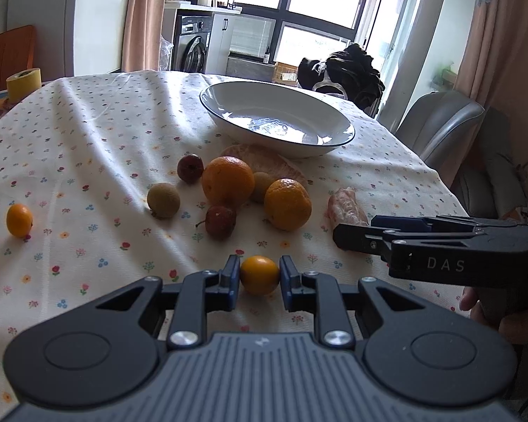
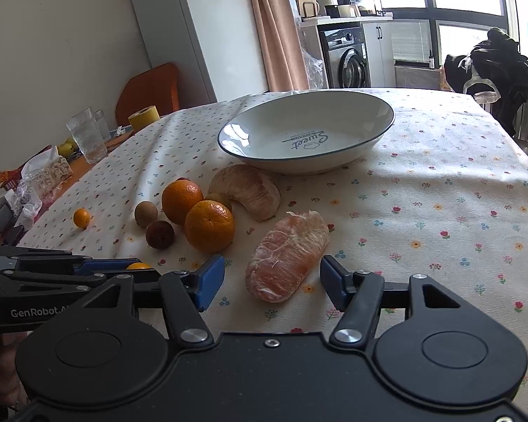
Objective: Organize fruits
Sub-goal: 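Grasp a small orange with the left tool while the right tool grasps a peeled pink pomelo segment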
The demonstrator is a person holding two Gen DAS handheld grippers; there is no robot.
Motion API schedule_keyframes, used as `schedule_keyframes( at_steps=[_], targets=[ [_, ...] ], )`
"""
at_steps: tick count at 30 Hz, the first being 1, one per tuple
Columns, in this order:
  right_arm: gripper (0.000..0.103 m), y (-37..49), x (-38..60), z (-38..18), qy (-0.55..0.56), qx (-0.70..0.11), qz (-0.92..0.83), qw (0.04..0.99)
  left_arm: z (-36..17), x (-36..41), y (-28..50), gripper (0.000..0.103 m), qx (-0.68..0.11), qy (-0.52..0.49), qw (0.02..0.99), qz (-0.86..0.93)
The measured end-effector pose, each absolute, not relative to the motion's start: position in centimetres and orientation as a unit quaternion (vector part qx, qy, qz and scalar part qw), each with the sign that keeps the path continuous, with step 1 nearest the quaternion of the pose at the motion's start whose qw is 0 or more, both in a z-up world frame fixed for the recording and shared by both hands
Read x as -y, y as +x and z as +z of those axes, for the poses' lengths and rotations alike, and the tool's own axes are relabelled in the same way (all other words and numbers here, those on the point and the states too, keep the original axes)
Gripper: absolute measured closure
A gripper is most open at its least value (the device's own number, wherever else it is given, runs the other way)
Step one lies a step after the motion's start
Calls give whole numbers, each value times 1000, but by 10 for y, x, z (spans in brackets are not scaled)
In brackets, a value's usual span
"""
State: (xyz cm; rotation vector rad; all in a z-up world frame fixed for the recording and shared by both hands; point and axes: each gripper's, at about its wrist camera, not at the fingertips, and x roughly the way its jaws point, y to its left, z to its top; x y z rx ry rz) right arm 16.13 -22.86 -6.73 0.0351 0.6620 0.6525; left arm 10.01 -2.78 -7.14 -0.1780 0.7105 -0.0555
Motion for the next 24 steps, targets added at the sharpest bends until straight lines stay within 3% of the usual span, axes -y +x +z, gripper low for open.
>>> schedule_keyframes(
  at_steps=[12,24],
  targets=[
    [54,159,232,-66,-5,-317,287,904,-72,12,96,81,-336,-104,936,-15],
    [54,164,202,-68,-46,-305,277,910,-74,0,94,81,-331,-120,936,-8]
  ],
)
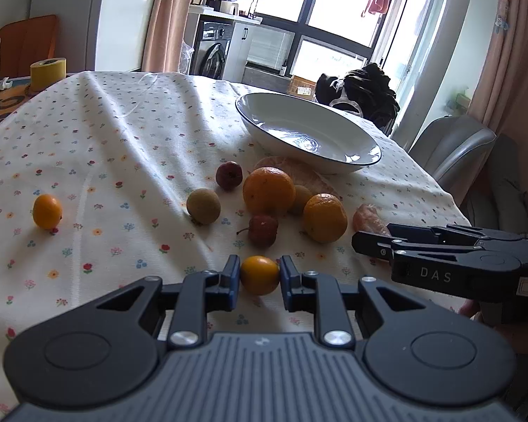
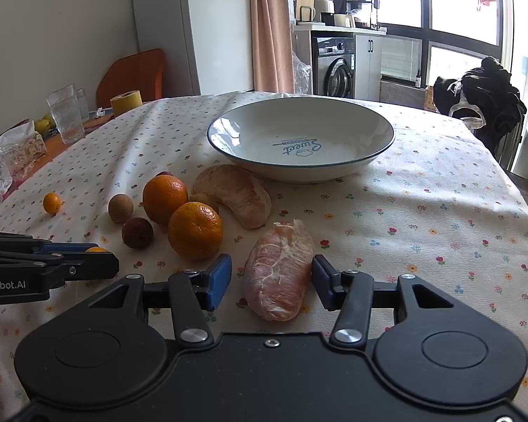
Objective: Organize fruits
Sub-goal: 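Grasp a small orange with the left tool while the right tool grasps a peeled pink pomelo segment, then carry both fruits over the white bowl and open both tools to drop them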
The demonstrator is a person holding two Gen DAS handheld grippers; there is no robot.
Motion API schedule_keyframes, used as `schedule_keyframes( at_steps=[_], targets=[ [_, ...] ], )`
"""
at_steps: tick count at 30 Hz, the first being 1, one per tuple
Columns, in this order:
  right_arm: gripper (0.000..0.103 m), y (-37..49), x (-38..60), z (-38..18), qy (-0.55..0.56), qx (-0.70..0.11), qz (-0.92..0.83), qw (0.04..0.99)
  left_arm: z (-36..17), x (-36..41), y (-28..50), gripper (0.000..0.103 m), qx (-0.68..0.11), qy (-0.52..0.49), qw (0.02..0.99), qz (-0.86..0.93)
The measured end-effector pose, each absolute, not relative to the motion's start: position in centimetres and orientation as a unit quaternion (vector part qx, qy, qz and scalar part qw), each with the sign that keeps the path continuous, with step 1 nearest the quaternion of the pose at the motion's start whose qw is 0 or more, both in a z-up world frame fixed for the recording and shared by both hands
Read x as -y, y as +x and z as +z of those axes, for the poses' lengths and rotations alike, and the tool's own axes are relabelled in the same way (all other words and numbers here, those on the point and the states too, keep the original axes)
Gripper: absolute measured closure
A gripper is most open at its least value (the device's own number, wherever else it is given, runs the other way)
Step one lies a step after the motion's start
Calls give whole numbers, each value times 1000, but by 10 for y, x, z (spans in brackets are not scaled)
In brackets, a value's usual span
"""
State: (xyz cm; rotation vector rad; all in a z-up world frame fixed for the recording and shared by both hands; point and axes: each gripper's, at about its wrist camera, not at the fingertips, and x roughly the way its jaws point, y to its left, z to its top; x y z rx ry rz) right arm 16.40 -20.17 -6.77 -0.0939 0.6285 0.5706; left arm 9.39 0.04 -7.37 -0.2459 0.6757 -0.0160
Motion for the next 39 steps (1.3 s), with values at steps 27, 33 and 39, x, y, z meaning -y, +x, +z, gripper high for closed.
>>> schedule_keyframes(
  at_steps=[27,33,39],
  targets=[
    [83,161,208,-52,-38,-276,305,911,-54,-3,88,81,-306,-117,945,1],
    [83,167,211,-47,-33,-269,306,913,-44,-3,93,81,-291,-112,950,1],
    [84,168,216,-37,-26,-250,306,918,-36,-3,100,81,-281,-106,954,3]
  ],
)
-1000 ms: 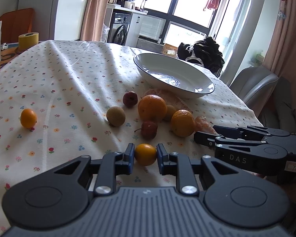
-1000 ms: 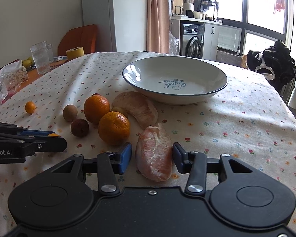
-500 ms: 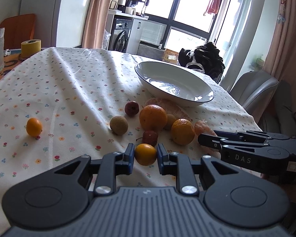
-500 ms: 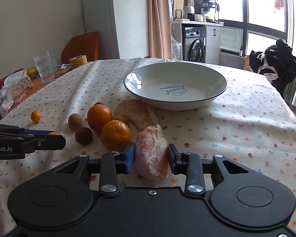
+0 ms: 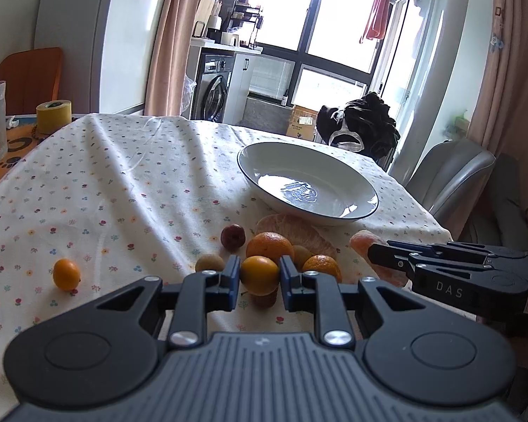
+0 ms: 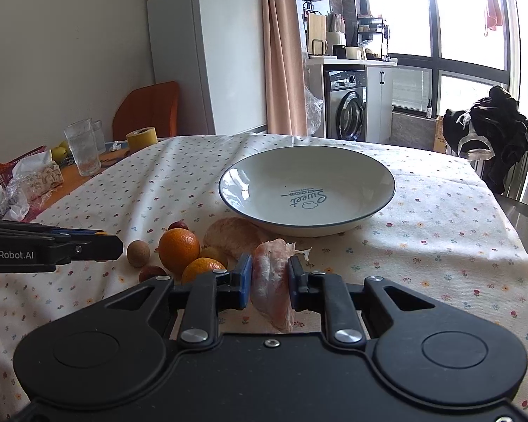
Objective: Organize fruits
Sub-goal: 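Carry both fruits over the white bowl and open both tools to drop them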
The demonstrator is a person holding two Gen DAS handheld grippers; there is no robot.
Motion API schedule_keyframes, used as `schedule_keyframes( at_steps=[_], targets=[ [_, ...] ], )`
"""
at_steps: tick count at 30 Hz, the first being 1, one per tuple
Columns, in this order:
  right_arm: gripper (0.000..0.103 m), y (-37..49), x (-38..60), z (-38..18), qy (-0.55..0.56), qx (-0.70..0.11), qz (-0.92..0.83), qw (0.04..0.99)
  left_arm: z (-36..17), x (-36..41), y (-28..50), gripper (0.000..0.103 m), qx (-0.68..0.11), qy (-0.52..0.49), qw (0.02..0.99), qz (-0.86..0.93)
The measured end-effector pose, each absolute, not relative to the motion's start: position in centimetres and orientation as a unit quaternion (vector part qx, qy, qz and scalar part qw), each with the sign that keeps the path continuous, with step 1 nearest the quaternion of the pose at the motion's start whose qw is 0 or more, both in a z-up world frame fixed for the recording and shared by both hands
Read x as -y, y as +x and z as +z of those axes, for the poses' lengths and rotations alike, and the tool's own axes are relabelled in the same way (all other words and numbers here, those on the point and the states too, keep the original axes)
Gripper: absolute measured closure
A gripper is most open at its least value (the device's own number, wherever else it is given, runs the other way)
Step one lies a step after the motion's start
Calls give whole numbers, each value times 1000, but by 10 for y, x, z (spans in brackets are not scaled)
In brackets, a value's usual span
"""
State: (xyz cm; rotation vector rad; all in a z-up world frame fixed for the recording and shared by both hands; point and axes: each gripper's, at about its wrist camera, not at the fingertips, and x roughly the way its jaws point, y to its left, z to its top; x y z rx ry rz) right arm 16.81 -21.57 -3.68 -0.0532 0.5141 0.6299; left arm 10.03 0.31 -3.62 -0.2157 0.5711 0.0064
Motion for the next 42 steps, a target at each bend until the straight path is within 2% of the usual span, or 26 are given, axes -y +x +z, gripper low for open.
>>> schedule_keyframes(
  at_steps=[28,30,31,33,36,38,42],
  targets=[
    [82,260,214,-10,12,-197,289,937,-9,14,197,81,-262,-81,961,16],
    [74,264,216,-13,22,-192,284,939,-8,16,204,81,-263,-80,961,17],
    [62,265,218,-15,28,-191,280,940,-8,17,207,81,-263,-81,961,18],
    [49,267,223,-20,42,-187,278,941,-7,20,215,81,-263,-84,961,22],
    [48,273,231,-25,64,-195,278,938,-8,25,224,81,-261,-91,961,26],
    [44,274,236,-24,69,-193,274,939,-9,27,230,81,-263,-95,960,29],
    [26,275,241,-24,76,-190,262,943,-12,33,239,81,-267,-97,959,26]
  ],
)
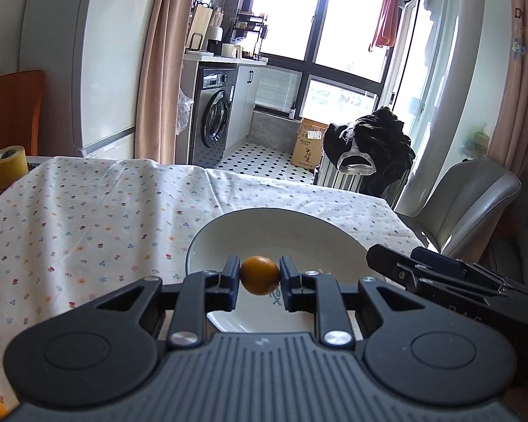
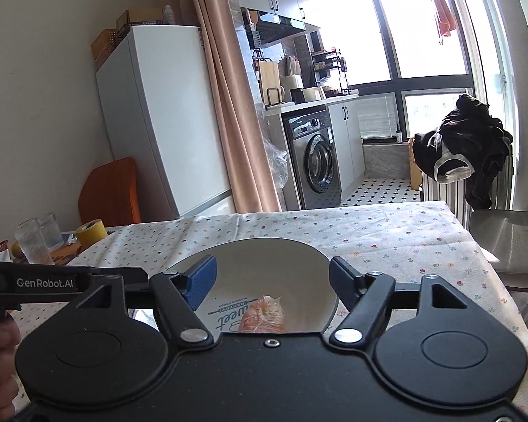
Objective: Organize fruits
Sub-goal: 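Carry both fruits over the white bowl and open both tools to drop them, then withdraw both open tools from the bowl back toward the remaining fruit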
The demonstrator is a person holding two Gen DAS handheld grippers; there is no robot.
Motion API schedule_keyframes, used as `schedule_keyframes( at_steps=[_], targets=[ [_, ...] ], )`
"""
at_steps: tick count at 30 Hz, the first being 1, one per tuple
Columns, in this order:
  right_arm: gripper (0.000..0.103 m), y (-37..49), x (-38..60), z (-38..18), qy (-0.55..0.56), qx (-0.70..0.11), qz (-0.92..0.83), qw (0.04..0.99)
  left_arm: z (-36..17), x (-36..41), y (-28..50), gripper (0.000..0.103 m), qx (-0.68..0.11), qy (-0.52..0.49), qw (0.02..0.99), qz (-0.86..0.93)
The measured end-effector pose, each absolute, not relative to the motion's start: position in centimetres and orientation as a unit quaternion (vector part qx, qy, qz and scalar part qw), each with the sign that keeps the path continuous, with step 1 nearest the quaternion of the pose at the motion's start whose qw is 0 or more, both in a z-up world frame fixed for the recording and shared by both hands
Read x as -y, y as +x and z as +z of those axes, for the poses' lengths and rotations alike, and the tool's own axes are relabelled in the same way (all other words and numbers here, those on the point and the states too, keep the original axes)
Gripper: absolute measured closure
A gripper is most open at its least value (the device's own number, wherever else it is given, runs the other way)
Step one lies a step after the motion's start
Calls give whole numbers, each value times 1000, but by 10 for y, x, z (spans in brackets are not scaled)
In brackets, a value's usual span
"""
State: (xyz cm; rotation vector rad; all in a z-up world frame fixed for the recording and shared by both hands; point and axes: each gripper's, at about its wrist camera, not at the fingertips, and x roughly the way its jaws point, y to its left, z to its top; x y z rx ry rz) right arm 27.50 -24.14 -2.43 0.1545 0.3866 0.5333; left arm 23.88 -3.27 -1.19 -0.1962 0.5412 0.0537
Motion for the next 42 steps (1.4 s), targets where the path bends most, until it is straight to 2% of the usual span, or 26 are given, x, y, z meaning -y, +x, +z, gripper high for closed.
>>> schedule_keyframes(
  at_steps=[1,5,7,11,13,19,31,42],
  targets=[
    [18,276,243,-25,81,-193,258,943,-12,33,240,81,-268,-96,958,27],
    [5,273,249,-23,88,-175,247,949,-12,34,243,81,-263,-95,959,32],
    [0,274,248,-24,86,-175,243,950,-11,34,243,75,-260,-95,960,39],
    [0,275,240,-26,62,-179,213,958,-9,30,237,62,-260,-94,960,47],
    [0,273,237,-25,50,-173,204,962,-8,27,230,50,-255,-93,961,52],
    [0,267,231,-18,56,-170,199,964,-7,14,209,36,-249,-98,961,68],
    [0,250,223,-8,60,-199,213,955,-2,-6,166,31,-240,-102,963,70],
    [0,222,212,-2,47,-190,222,955,1,-29,132,28,-228,-120,963,79]
  ],
)
